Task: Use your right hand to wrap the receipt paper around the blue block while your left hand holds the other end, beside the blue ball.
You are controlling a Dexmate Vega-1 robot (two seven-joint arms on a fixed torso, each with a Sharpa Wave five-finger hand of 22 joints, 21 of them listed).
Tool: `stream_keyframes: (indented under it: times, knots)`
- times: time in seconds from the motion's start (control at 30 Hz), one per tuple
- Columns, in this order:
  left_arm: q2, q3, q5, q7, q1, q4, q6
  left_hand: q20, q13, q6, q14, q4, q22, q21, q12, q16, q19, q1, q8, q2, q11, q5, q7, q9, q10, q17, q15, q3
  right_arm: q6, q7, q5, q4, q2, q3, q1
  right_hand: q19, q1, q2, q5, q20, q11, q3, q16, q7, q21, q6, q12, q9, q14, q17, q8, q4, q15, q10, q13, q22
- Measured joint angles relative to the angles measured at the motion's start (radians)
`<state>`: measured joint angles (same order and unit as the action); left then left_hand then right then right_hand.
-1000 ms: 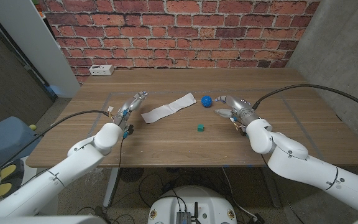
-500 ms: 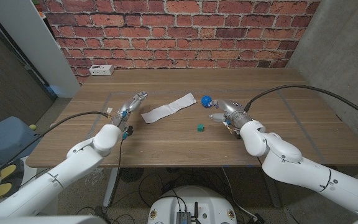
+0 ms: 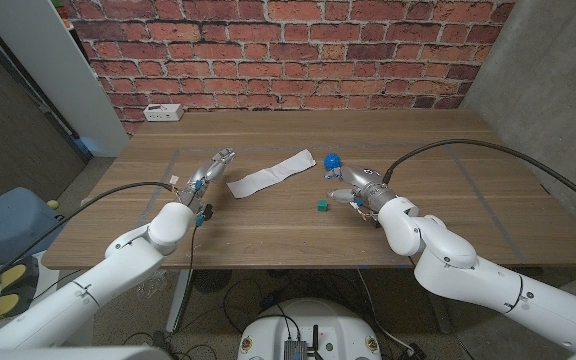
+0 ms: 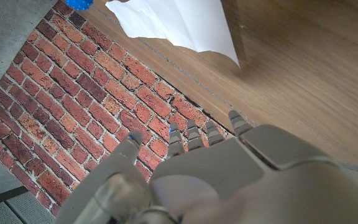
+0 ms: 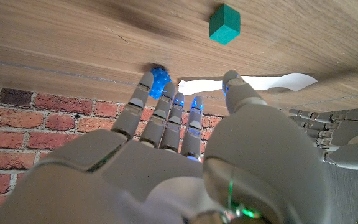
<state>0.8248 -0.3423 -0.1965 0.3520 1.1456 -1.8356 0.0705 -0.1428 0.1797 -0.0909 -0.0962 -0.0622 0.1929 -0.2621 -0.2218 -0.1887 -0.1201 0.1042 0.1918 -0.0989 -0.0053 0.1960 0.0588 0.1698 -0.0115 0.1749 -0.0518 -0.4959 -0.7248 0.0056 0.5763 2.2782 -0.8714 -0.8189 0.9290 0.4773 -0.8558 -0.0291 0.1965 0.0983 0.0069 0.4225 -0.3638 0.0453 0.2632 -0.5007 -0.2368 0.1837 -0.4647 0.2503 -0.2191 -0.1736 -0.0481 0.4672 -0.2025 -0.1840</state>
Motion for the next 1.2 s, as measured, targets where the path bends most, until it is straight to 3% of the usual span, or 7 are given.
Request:
stream_keyframes:
  times: [0.2, 0.43, 1.2]
  knots:
    - [0.000, 0.005, 0.000, 0.001, 0.006, 0.000, -0.005, 0.000, 0.000, 0.000, 0.000, 0.000, 0.000, 0.000, 0.000, 0.001, 0.000, -0.004, 0.000, 0.004, 0.000, 0.000, 0.000, 0.000, 0.000, 0.000, 0.000, 0.000, 0.008, 0.030, 0.034, -0.013, 0.016, -0.010, -0.003, 0.006, 0.007, 0.007, 0.008, -0.006, 0.000, -0.018, -0.014, -0.002, 0.000, -0.026, 0.000, 0.000, 0.000, 0.017, -0.008, 0.018, 0.000, 0.017, -0.005, 0.000]
    - [0.001, 0.009, -0.001, 0.001, 0.012, 0.001, -0.012, 0.000, 0.000, 0.000, 0.000, -0.004, 0.000, 0.000, 0.004, 0.004, 0.000, -0.004, 0.000, 0.004, 0.000, 0.000, 0.000, 0.000, 0.000, 0.000, 0.000, 0.004, 0.016, 0.060, 0.068, -0.032, 0.037, -0.022, -0.009, 0.005, 0.008, 0.008, 0.013, -0.006, 0.000, -0.033, -0.017, -0.002, 0.000, -0.030, 0.000, 0.000, 0.005, 0.026, -0.008, 0.018, 0.003, 0.017, -0.005, 0.000]
    - [0.002, 0.020, -0.005, 0.003, 0.032, 0.002, -0.020, 0.000, 0.000, 0.000, 0.000, -0.004, 0.000, 0.004, 0.007, 0.004, 0.000, -0.008, -0.004, 0.008, 0.005, 0.000, 0.000, 0.000, -0.005, 0.000, 0.000, 0.004, 0.007, 0.159, 0.175, -0.096, 0.090, -0.057, -0.027, 0.005, -0.026, 0.008, 0.022, -0.005, -0.011, -0.042, -0.021, 0.003, 0.000, -0.057, 0.000, 0.000, 0.020, 0.040, -0.008, 0.010, 0.001, 0.006, -0.009, -0.005]
